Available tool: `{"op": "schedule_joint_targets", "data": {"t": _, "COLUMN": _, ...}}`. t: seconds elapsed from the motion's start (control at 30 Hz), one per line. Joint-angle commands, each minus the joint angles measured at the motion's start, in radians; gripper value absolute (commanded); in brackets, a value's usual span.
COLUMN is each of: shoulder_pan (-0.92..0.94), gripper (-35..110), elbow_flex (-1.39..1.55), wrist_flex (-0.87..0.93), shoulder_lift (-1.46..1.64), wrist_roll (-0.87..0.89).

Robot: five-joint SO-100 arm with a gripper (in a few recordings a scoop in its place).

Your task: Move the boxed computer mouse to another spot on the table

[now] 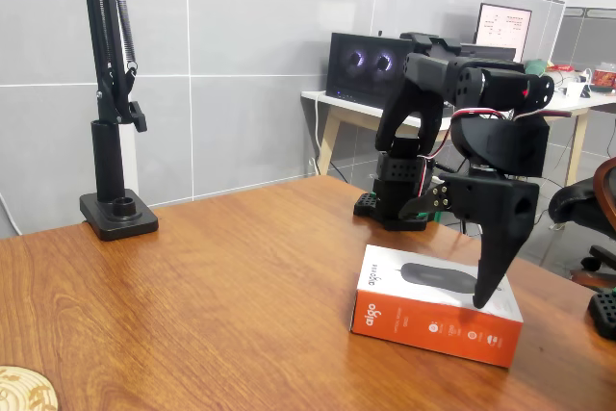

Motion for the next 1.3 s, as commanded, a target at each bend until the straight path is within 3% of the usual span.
{"op": "schedule_joint_targets", "data": {"t": 0.0, "shoulder_pan": 0.026, "gripper": 92, "elbow_flex": -0.037, "wrist_flex": -0.018, "shoulder_lift": -0.009, "wrist_roll": -0.017}}
{"op": "schedule_joint_targets", "data": {"t": 0.3, "shoulder_pan": 0.046, "gripper": 89, "elbow_flex": 0.186, "wrist_flex": -0.230, "shoulder_lift": -0.069, "wrist_roll": -0.227}}
{"op": "schedule_joint_targets", "data": {"t": 0.5, "shoulder_pan": 0.032, "gripper": 81, "elbow_flex": 0.284, "wrist_flex": -0.324, "shoulder_lift": -0.127, "wrist_roll": -0.247}}
{"op": "schedule_joint_targets", "data": {"t": 0.57, "shoulder_pan": 0.032, "gripper": 64, "elbow_flex": 0.319, "wrist_flex": -0.345, "shoulder_lift": -0.137, "wrist_roll": -0.247}}
{"op": "schedule_joint_targets", "data": {"t": 0.67, "shoulder_pan": 0.046, "gripper": 26, "elbow_flex": 0.359, "wrist_flex": -0.376, "shoulder_lift": -0.138, "wrist_roll": -0.241}}
{"op": "schedule_joint_targets", "data": {"t": 0.7, "shoulder_pan": 0.048, "gripper": 23, "elbow_flex": 0.359, "wrist_flex": -0.394, "shoulder_lift": -0.137, "wrist_roll": -0.241}}
{"op": "schedule_joint_targets", "data": {"t": 0.77, "shoulder_pan": 0.058, "gripper": 1, "elbow_flex": 0.347, "wrist_flex": -0.403, "shoulder_lift": -0.115, "wrist_roll": -0.229}}
{"op": "schedule_joint_targets", "data": {"t": 0.87, "shoulder_pan": 0.095, "gripper": 0, "elbow_flex": 0.259, "wrist_flex": -0.379, "shoulder_lift": -0.081, "wrist_roll": -0.152}}
{"op": "schedule_joint_targets", "data": {"t": 1.27, "shoulder_pan": 0.313, "gripper": 0, "elbow_flex": -0.514, "wrist_flex": 0.023, "shoulder_lift": 0.012, "wrist_roll": -0.071}}
